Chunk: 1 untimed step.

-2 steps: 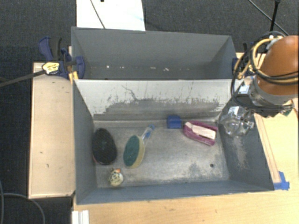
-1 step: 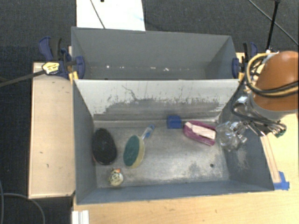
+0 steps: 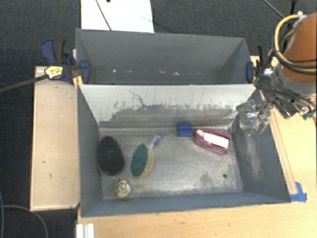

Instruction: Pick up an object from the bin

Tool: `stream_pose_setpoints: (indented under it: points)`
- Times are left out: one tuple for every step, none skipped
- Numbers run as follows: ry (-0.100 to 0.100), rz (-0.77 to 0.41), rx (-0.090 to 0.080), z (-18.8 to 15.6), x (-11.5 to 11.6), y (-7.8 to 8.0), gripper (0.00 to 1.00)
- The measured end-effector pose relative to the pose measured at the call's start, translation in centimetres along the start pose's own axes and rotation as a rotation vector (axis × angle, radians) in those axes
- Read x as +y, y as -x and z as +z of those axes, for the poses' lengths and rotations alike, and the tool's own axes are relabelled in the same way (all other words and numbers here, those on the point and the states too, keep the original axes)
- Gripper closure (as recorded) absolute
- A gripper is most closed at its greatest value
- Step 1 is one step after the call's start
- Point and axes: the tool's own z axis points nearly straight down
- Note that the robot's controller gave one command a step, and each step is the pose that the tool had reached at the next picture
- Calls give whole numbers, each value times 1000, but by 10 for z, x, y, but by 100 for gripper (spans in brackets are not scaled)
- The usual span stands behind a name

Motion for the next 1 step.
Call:
stream_pose_setpoints:
  points:
    - [6, -166, 10, 20, -37, -52, 100]
